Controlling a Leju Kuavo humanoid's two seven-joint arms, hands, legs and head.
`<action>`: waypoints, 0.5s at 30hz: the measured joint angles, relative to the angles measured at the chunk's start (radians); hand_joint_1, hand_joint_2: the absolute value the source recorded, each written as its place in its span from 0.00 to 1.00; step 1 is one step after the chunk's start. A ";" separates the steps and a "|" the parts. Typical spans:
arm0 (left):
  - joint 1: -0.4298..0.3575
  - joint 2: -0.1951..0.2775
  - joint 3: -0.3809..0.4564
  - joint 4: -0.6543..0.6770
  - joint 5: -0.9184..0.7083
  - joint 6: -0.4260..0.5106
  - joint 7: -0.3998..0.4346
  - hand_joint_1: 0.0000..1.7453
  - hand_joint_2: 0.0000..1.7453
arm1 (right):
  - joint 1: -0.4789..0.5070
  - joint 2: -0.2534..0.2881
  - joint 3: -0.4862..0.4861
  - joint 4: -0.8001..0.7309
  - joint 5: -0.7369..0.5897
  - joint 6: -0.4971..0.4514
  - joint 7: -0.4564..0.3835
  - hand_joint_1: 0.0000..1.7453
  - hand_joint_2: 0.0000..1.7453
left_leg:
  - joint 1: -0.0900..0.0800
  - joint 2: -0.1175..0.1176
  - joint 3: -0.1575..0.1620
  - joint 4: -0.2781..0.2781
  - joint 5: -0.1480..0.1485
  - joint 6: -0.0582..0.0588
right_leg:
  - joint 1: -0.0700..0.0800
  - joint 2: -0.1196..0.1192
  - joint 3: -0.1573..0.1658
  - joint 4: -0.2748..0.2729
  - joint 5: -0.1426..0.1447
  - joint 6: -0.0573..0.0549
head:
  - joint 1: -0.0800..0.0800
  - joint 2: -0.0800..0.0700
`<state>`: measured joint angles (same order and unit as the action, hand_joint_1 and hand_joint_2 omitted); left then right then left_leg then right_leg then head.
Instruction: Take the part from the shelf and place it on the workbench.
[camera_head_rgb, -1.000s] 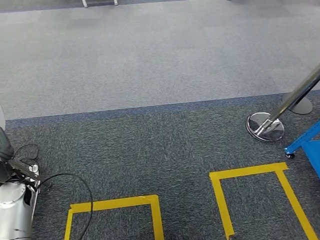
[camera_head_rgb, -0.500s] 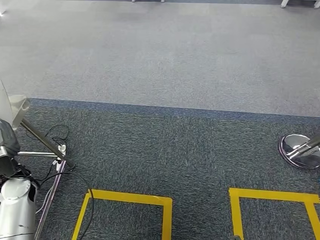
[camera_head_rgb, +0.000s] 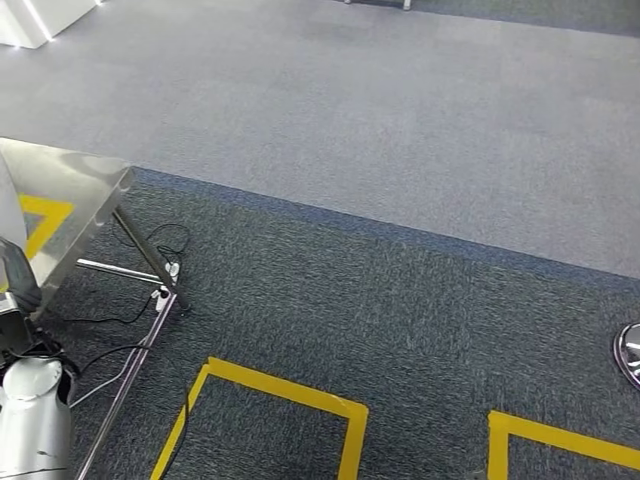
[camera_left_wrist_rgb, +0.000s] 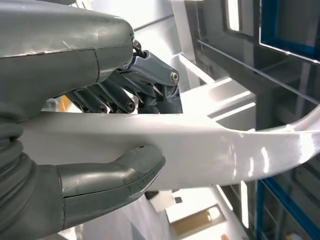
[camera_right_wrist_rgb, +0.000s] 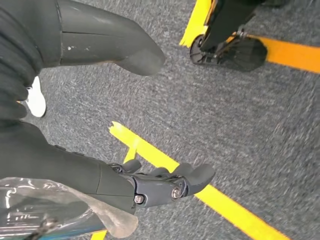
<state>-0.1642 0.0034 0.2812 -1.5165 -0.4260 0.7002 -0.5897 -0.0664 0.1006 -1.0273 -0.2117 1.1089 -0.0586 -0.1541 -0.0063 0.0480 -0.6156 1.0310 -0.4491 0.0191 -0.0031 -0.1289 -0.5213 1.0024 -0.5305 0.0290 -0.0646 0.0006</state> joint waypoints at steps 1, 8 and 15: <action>0.001 0.001 0.000 0.000 -0.001 0.000 0.000 1.00 1.00 | -0.002 0.000 0.000 0.000 0.001 0.002 0.000 0.00 1.00 | 0.002 -0.011 0.002 -0.003 0.001 0.006 | -0.002 0.011 -0.001 0.006 -0.008 0.006 | 0.002 0.000; 0.004 -0.003 -0.004 0.002 -0.004 0.001 0.001 1.00 1.00 | 0.006 -0.002 0.000 0.000 0.002 0.006 0.000 0.00 1.00 | 0.005 -0.102 0.010 -0.008 0.001 0.026 | -0.006 0.131 -0.173 0.285 -0.085 0.009 | 0.010 0.000; 0.007 -0.005 -0.004 0.005 -0.010 0.000 0.006 1.00 1.00 | 0.002 -0.002 0.000 0.000 0.005 0.006 -0.002 0.00 1.00 | 0.011 -0.194 0.001 -0.006 0.004 -0.005 | -0.015 0.198 -0.055 0.016 0.039 -0.005 | 0.009 0.000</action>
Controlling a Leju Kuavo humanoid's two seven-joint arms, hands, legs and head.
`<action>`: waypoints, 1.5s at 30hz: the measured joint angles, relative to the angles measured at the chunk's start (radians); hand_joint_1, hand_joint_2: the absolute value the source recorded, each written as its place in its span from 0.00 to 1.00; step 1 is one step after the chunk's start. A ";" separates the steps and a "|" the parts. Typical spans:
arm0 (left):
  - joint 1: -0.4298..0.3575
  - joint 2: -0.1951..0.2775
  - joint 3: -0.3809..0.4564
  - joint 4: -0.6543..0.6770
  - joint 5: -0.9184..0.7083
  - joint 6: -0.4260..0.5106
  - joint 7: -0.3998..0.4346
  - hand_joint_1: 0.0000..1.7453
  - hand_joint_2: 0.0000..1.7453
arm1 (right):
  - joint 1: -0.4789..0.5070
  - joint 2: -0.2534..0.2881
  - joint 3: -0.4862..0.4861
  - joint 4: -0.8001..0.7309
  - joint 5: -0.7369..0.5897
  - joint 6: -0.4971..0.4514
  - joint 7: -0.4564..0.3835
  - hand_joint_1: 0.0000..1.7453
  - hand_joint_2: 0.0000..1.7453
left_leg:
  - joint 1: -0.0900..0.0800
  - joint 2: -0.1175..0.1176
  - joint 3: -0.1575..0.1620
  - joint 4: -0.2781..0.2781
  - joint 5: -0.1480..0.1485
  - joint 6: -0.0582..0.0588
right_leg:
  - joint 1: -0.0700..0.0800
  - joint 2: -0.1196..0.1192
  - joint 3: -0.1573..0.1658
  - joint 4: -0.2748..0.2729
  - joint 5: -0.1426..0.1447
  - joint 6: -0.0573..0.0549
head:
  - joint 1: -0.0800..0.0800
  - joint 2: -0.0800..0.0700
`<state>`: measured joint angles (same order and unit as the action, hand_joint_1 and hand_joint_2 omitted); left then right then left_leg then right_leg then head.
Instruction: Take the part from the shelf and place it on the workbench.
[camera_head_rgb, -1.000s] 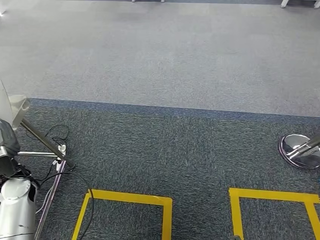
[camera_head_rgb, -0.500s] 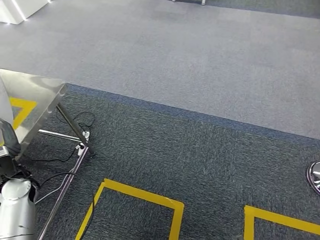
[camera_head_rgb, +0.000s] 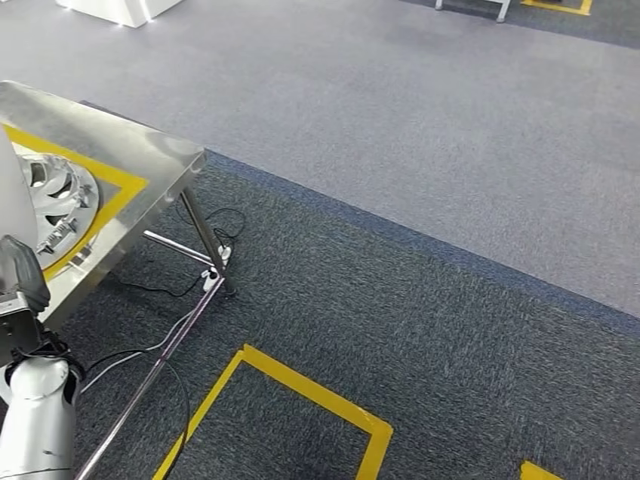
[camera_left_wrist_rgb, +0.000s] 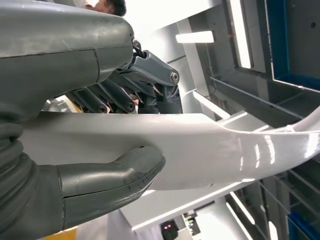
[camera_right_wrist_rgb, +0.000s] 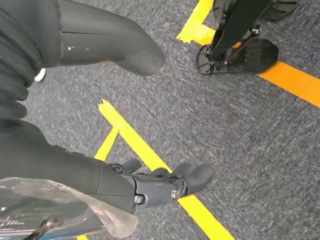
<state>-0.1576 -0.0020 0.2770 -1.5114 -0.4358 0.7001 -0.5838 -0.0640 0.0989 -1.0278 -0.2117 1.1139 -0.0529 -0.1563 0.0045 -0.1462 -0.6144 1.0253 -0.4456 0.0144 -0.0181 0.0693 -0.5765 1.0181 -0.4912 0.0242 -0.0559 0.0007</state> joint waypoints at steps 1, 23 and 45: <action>0.003 0.001 0.000 0.000 0.000 0.000 0.000 1.00 1.00 | -0.001 0.000 0.000 0.000 0.000 0.000 0.000 0.00 1.00 | -0.001 0.004 -0.003 0.004 -0.003 -0.006 | -0.001 -0.012 0.003 -0.004 0.002 -0.005 | -0.001 0.000; 0.002 -0.002 -0.005 0.007 0.005 0.001 -0.003 1.00 1.00 | 0.004 0.000 -0.001 0.000 0.004 0.008 -0.004 0.00 1.00 | -0.008 0.108 0.017 -0.015 -0.001 0.030 | 0.006 -0.071 -0.115 0.287 -0.148 0.020 | -0.008 0.000; -0.016 -0.006 -0.014 0.013 -0.006 0.000 0.001 1.00 1.00 | 0.001 0.001 -0.002 0.000 0.020 0.020 -0.002 0.00 1.00 | -0.026 0.231 0.003 0.000 -0.007 0.006 | 0.014 -0.189 0.045 -0.011 -0.036 -0.005 | -0.020 0.000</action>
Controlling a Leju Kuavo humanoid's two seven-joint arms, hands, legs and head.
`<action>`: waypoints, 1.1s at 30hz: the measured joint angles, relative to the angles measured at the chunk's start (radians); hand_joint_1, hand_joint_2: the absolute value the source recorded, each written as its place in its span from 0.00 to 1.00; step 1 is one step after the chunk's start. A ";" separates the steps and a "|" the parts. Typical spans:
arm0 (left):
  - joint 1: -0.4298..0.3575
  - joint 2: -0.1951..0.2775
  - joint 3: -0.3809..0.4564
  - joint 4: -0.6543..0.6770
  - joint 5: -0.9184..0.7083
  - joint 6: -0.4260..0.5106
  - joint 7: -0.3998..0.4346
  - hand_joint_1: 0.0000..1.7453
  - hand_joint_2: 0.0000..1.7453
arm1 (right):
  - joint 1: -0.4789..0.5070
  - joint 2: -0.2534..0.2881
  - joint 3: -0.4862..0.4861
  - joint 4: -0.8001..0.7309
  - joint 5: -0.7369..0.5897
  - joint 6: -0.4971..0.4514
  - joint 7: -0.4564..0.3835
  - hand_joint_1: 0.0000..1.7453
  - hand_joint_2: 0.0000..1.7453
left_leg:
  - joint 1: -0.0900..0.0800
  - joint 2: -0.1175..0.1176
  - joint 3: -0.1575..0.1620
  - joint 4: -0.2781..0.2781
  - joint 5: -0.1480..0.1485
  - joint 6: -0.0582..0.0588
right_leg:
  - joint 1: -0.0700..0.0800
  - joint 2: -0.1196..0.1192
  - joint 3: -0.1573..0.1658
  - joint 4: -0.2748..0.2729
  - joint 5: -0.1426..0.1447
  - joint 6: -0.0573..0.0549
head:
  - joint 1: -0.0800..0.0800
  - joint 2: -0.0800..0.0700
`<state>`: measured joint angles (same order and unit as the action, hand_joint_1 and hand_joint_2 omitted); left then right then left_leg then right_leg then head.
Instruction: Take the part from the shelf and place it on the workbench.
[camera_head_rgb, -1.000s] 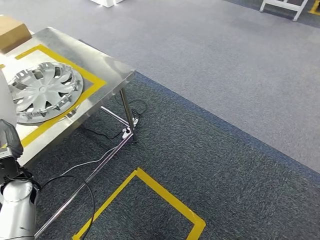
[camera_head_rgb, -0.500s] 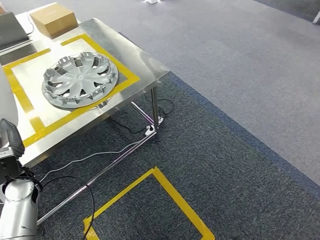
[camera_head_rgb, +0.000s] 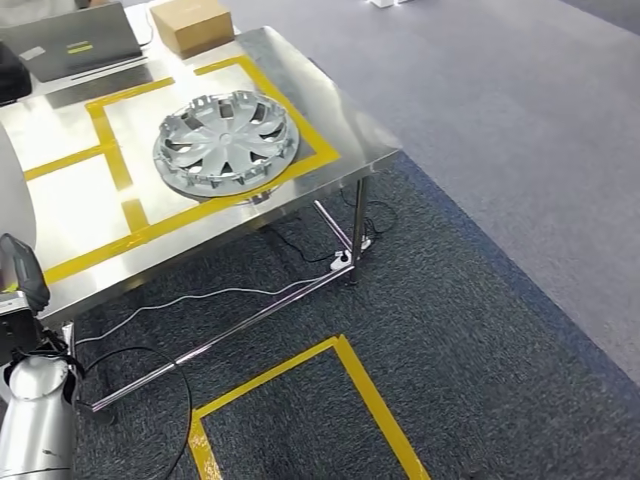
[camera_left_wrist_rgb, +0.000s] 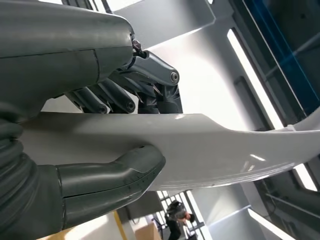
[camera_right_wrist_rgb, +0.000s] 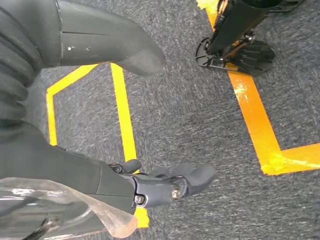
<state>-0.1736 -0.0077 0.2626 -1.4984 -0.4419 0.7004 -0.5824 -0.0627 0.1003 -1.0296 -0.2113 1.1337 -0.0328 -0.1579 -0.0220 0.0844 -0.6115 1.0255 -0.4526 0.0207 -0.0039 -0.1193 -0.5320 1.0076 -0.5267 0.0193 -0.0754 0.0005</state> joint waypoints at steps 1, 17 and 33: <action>0.001 0.001 0.000 0.000 0.000 0.000 0.000 1.00 1.00 | -0.001 0.000 0.000 0.000 0.000 0.000 0.000 0.00 1.00 | 0.002 -0.014 0.000 -0.003 0.002 0.004 | 0.001 -0.013 0.002 -0.002 -0.003 0.005 | 0.001 0.000; 0.017 -0.004 -0.018 0.002 0.006 -0.004 -0.001 1.00 1.00 | -0.006 -0.001 -0.002 0.000 0.010 -0.037 0.031 0.00 1.00 | 0.021 -0.174 -0.002 0.005 -0.002 -0.009 | -0.012 0.147 -0.043 0.012 0.029 0.002 | 0.016 0.000; 0.037 0.025 -0.069 0.002 0.032 -0.048 0.015 1.00 1.00 | -0.001 0.002 -0.004 0.000 0.018 -0.037 0.014 0.00 1.00 | 0.018 -0.087 0.035 -0.016 -0.029 0.015 | -0.012 0.104 0.000 0.024 -0.004 0.029 | 0.011 0.000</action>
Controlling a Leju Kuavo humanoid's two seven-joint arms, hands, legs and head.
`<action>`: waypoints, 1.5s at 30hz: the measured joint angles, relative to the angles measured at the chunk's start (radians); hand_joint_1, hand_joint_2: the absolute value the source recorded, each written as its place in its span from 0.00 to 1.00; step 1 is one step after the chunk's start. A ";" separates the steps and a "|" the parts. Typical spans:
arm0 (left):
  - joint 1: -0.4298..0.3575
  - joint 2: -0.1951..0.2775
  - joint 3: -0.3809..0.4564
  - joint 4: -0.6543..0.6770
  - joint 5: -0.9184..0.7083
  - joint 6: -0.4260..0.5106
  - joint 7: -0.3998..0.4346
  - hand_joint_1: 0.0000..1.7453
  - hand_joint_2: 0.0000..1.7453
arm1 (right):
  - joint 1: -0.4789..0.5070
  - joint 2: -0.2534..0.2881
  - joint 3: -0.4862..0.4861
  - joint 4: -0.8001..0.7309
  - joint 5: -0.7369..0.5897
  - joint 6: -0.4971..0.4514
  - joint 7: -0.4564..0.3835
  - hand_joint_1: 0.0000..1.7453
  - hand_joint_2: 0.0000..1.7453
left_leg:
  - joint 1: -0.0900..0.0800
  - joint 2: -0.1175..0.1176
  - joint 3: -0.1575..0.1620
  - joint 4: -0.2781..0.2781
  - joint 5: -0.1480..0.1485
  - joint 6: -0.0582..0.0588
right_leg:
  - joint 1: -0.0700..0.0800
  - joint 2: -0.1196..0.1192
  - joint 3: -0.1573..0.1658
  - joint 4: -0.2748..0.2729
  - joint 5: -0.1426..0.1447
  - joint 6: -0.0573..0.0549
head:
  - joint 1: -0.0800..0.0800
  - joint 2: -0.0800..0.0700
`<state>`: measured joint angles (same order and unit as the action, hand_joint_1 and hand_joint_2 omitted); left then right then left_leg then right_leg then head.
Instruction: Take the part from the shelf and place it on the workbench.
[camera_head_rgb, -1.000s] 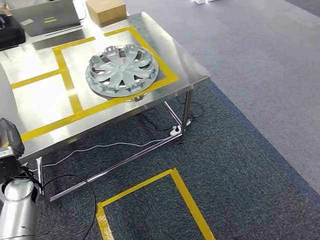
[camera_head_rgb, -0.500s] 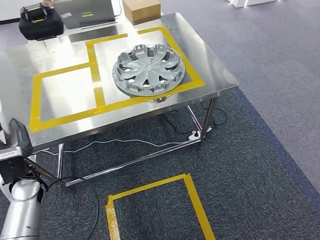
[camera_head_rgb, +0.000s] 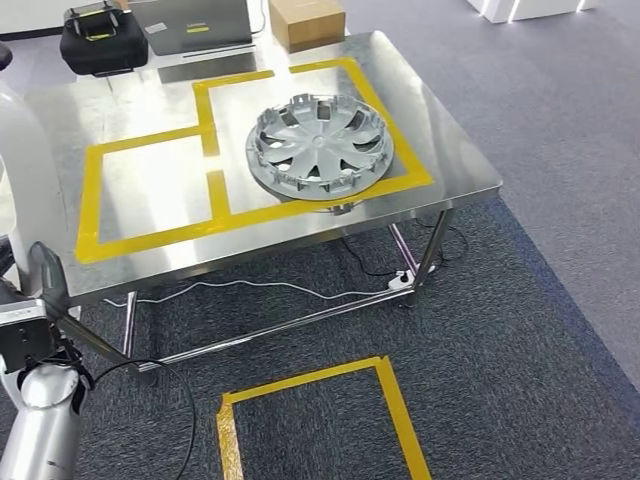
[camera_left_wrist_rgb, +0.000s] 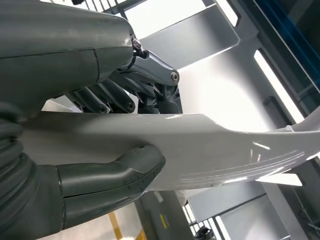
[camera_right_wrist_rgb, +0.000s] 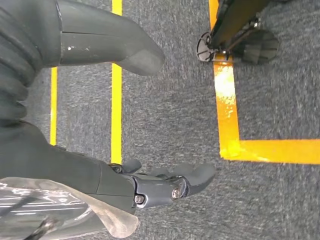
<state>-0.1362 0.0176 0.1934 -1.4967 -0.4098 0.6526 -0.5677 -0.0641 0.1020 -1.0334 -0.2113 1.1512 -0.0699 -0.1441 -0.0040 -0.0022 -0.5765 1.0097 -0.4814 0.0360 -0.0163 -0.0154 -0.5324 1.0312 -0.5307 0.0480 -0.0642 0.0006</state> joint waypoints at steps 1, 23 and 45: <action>0.000 0.001 -0.002 0.000 0.000 -0.001 0.001 1.00 1.00 | -0.001 0.000 0.000 0.000 0.000 0.001 0.000 0.00 1.00 | 0.003 -0.001 0.011 -0.003 -0.002 0.005 | 0.000 0.002 -0.016 0.029 -0.008 0.003 | 0.003 0.000; 0.019 0.004 -0.025 -0.002 0.002 -0.003 0.004 1.00 1.00 | 0.015 0.000 0.000 0.000 0.001 0.011 0.000 0.00 1.00 | 0.014 -0.008 -0.101 0.213 -0.228 -0.045 | -0.001 0.020 0.024 -0.028 0.003 -0.042 | 0.012 0.000; 0.040 0.041 -0.034 0.107 -0.103 -0.096 0.079 1.00 1.00 | 0.003 0.000 -0.018 0.001 0.010 0.016 -0.017 0.00 1.00 | -0.001 -0.014 -0.029 0.033 0.004 -0.018 | 0.006 0.023 -0.055 0.000 0.026 -0.020 | 0.017 0.000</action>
<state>-0.0964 0.0585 0.1597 -1.3893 -0.5131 0.5566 -0.4888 -0.0607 0.1022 -1.0515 -0.2106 1.1609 -0.0538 -0.1607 -0.0051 -0.0161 -0.6059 1.0431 -0.4771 0.0180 -0.0104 0.0072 -0.5876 1.0312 -0.5043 0.0284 -0.0470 0.0004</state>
